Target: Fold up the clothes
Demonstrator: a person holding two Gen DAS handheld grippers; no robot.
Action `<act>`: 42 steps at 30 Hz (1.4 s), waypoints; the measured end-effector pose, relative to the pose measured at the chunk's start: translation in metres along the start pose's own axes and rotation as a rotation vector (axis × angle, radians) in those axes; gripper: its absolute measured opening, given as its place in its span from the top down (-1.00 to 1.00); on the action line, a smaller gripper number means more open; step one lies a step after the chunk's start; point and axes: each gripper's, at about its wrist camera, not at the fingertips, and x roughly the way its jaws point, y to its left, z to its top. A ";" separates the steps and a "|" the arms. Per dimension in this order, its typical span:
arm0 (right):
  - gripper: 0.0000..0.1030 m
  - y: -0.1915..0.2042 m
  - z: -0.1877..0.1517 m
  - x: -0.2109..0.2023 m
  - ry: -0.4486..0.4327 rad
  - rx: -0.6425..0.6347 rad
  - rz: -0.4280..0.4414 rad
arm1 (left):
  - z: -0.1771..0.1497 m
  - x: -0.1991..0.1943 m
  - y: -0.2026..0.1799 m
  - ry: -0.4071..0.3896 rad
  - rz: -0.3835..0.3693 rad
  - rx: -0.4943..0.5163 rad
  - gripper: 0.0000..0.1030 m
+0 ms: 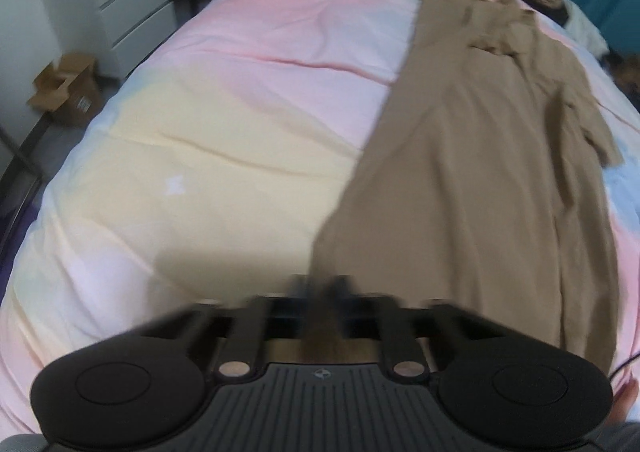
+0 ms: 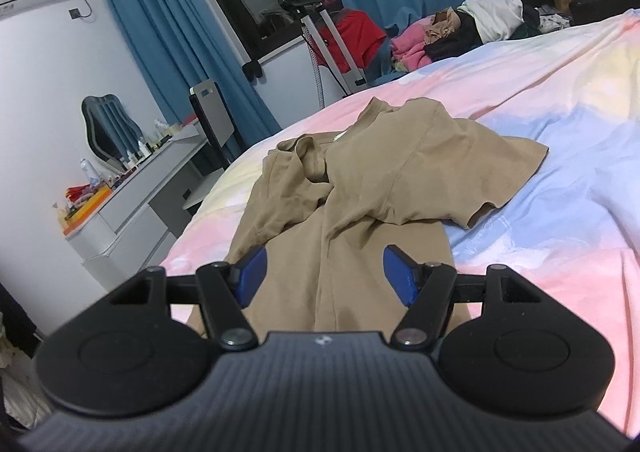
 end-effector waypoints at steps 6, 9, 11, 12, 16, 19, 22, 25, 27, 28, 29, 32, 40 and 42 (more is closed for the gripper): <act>-0.30 0.002 0.000 -0.006 -0.001 0.003 0.002 | -0.023 -0.043 -0.043 -0.135 0.018 0.259 0.98; -0.30 0.001 0.001 -0.006 0.000 0.005 0.003 | -0.041 -0.067 -0.077 -0.207 0.015 0.450 0.98; -0.30 0.001 0.001 -0.005 0.004 0.005 0.002 | -0.053 -0.076 -0.102 -0.252 0.019 0.572 0.99; -0.30 0.000 0.000 -0.005 0.005 0.005 0.001 | -0.059 -0.077 -0.112 -0.267 0.015 0.625 0.99; -0.30 -0.001 0.001 -0.004 0.008 0.013 -0.001 | -0.076 -0.059 -0.138 -0.215 -0.010 0.711 0.99; -0.31 -0.003 0.000 -0.004 0.012 0.024 0.009 | -0.080 -0.027 -0.141 -0.132 0.008 0.708 0.98; -0.33 -0.006 0.000 -0.003 0.018 0.047 0.049 | -0.079 -0.007 -0.132 -0.096 -0.001 0.677 0.97; -0.32 -0.014 0.000 0.004 0.041 0.125 0.173 | -0.079 -0.014 -0.123 -0.125 -0.032 0.647 0.97; -0.30 -0.015 -0.001 0.017 0.073 0.183 0.244 | -0.081 -0.023 -0.115 -0.148 -0.055 0.626 0.98; -0.15 -0.013 0.000 0.027 0.084 0.191 0.257 | -0.082 -0.024 -0.115 -0.163 -0.069 0.610 0.98; -0.09 -0.011 0.002 0.037 0.095 0.199 0.269 | -0.082 -0.025 -0.116 -0.179 -0.084 0.595 0.98; 0.11 0.007 0.011 0.082 0.164 0.154 0.261 | -0.083 -0.029 -0.117 -0.226 -0.127 0.547 0.98; 0.08 0.037 0.001 0.213 0.304 0.207 0.286 | -0.078 -0.033 -0.096 -0.252 -0.276 0.417 0.99; 0.10 0.042 -0.004 0.234 0.300 0.202 0.284 | -0.079 -0.031 -0.093 -0.245 -0.306 0.415 0.99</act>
